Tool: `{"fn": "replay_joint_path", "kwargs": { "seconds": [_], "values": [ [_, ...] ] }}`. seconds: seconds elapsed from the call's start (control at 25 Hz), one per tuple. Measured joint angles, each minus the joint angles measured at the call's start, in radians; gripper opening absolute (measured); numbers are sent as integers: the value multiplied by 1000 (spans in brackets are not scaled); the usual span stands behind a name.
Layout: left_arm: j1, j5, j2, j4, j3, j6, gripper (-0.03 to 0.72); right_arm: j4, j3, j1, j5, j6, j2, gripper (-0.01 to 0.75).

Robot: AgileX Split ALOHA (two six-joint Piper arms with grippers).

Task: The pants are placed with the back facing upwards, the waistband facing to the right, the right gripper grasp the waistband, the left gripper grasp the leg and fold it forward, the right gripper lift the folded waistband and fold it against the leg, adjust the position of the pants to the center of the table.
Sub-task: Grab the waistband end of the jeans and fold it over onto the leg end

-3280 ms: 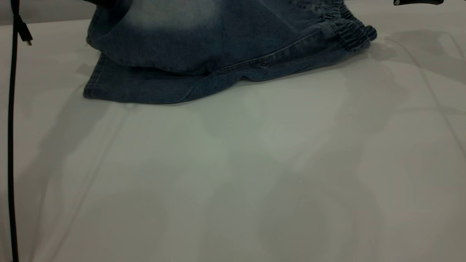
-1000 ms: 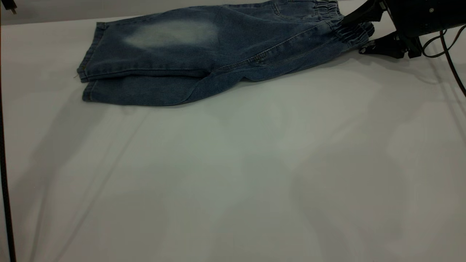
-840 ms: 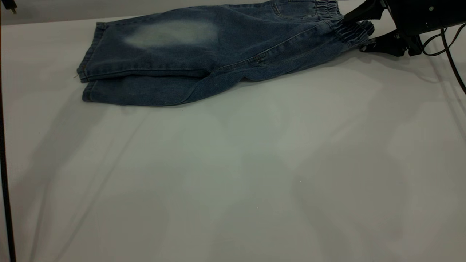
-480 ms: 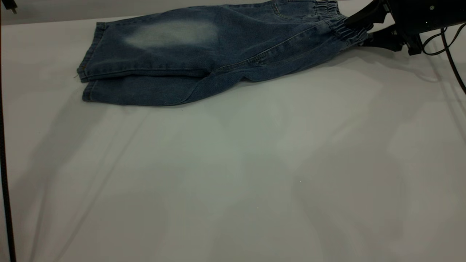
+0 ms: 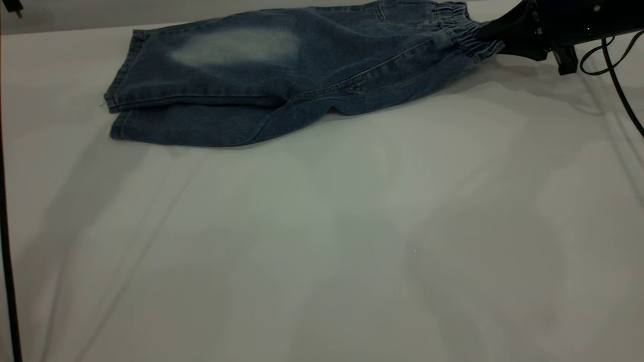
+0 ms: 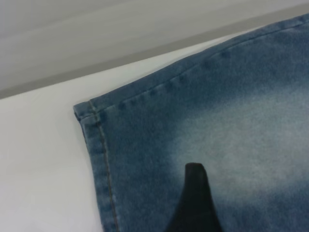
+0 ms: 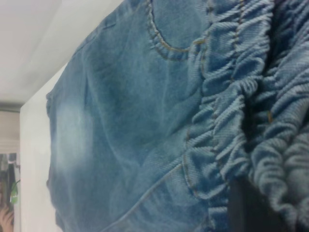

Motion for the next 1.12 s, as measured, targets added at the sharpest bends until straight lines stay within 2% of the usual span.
{"fn": "replay_joint_path", "kwargs": {
  "seconds": [0.16, 0.28, 0.4, 0.72, 1.12],
  "values": [
    [-15, 108, 26, -1, -83, 4, 522, -6, -26, 3, 44, 34, -10, 96],
    [-41, 157, 51, -2, -153, 31, 522, -44, -33, 17, 32, 52, -43, 96],
    [-78, 215, 94, 0, -238, 49, 522, -88, -33, 31, -7, 68, -80, 96],
    [-181, 414, 282, 0, -485, 49, 522, -138, -34, 31, 14, 100, -102, 96],
    [-251, 500, 545, 3, -740, 49, 522, -161, -34, 31, 41, 108, -101, 96]
  ]
}}
